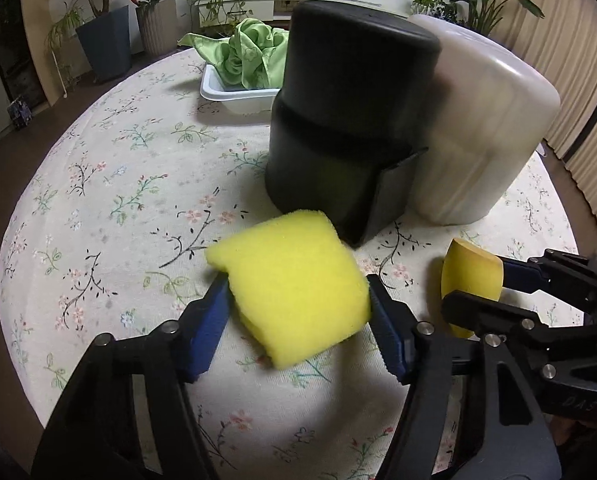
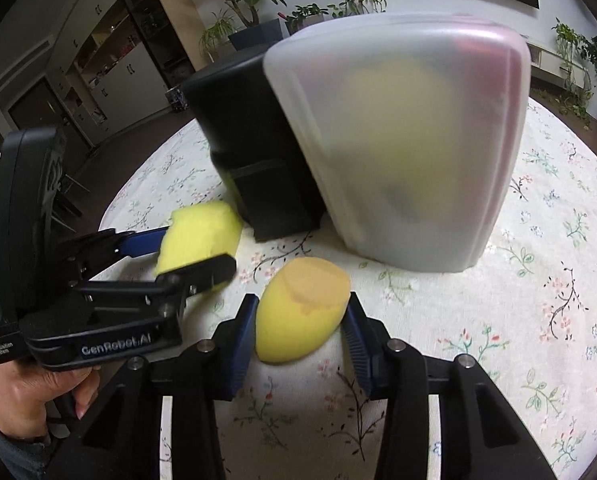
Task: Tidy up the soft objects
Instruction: 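Grasp the yellow square sponge with the left tool while the right tool grasps the yellow makeup sponge, then carry the yellow sponges over the white tray with both tools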
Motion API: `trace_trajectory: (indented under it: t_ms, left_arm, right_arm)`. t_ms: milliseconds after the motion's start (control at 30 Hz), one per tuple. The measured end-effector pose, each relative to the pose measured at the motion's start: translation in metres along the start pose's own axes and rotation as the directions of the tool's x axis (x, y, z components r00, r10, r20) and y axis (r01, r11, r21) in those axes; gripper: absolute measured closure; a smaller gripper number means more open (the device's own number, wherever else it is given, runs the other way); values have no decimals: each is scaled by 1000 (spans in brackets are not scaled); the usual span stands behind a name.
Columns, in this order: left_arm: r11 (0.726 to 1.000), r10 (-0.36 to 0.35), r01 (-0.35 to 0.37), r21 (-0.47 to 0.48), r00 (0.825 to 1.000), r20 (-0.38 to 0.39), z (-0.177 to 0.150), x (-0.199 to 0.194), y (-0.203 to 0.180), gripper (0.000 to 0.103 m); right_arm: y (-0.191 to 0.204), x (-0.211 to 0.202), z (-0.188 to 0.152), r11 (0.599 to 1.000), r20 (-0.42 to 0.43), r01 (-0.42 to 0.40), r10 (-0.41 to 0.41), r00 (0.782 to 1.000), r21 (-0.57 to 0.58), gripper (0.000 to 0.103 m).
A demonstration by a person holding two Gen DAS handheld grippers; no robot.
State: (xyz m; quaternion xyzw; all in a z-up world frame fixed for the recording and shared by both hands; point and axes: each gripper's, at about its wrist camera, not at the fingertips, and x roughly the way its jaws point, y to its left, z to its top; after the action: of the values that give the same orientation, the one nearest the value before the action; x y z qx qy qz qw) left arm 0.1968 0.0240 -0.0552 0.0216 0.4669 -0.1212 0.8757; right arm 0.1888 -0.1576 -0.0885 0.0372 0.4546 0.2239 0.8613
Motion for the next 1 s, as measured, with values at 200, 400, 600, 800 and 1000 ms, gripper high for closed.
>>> trace_trajectory:
  t_ms: [200,400,600,800,1000]
  left_arm:
    - [1000,-27,27,-13,1000,12,-3,-4,1,52]
    - [1000,-24,24,-6,999,23,-10,-8,-4,57]
    - [998,-45,47,-50,998,46,-17,-21,3,57]
    - [998,-38,42,-56,997,71,-26,-41,2,57]
    - [997,-59,64,-46,994,95,-30,-63,-6,57]
  right_arm:
    - [0,-3,-2,1000,3,17,-17,1000,-14,59]
    - [0,-6,-2,1000,3,15,-15,1000,-17,61]
    - [4,-20,-3,999,27,8,-7,1000,-33,62]
    - [-9,-44,-7,999,45,8,-6,999,-32,62]
    - [-42,-73,-10,999,62,35,-36,997,10,62]
